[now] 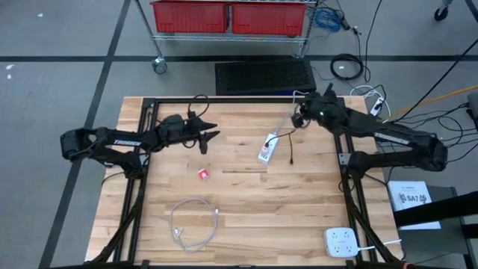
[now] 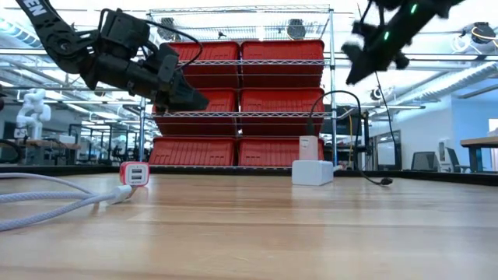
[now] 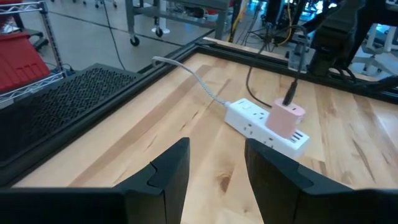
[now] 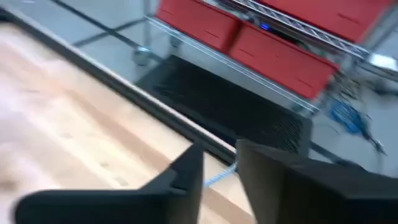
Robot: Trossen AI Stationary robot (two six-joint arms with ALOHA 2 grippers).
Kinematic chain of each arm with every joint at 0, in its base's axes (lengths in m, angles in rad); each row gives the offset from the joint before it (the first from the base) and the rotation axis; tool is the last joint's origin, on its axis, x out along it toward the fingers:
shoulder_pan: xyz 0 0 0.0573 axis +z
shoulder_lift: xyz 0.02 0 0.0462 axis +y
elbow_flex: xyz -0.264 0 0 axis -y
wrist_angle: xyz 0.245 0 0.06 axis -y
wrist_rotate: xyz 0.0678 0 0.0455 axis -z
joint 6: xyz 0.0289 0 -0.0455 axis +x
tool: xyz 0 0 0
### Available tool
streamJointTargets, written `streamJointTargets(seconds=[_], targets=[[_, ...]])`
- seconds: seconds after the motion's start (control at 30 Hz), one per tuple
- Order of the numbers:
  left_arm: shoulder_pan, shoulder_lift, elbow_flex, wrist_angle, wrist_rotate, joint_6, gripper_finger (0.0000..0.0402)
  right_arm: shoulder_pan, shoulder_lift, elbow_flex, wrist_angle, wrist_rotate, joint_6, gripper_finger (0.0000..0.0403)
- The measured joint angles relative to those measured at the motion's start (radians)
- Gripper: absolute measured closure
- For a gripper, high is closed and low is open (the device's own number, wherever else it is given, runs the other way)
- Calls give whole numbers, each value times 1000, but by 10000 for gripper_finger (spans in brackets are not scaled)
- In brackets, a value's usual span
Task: Insert USB
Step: Move the top middle white outlet extension to the top right of the table
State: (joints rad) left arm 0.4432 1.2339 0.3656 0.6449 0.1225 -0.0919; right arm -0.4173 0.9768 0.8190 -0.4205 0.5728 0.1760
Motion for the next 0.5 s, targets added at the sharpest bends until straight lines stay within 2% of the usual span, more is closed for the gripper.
streamJointTargets(seconds=[0.13, 0.23, 0.33, 0.4, 0.5], targets=[[9, 0, 0, 0, 3, 0, 240, 165, -15, 10, -111, -8, 109, 391], [17, 0, 0, -4, 38, 4, 240, 302, -5, -57, -82, -32, 271, 395], [20, 0, 0, -5, 69, 11, 240, 426, 27, -181, 107, -28, 412, 400], [20, 0, 0, -5, 72, 15, 240, 487, 77, -267, 295, -17, 460, 401], [22, 0, 0, -5, 72, 23, 240, 508, 193, -349, 555, 27, 495, 402]])
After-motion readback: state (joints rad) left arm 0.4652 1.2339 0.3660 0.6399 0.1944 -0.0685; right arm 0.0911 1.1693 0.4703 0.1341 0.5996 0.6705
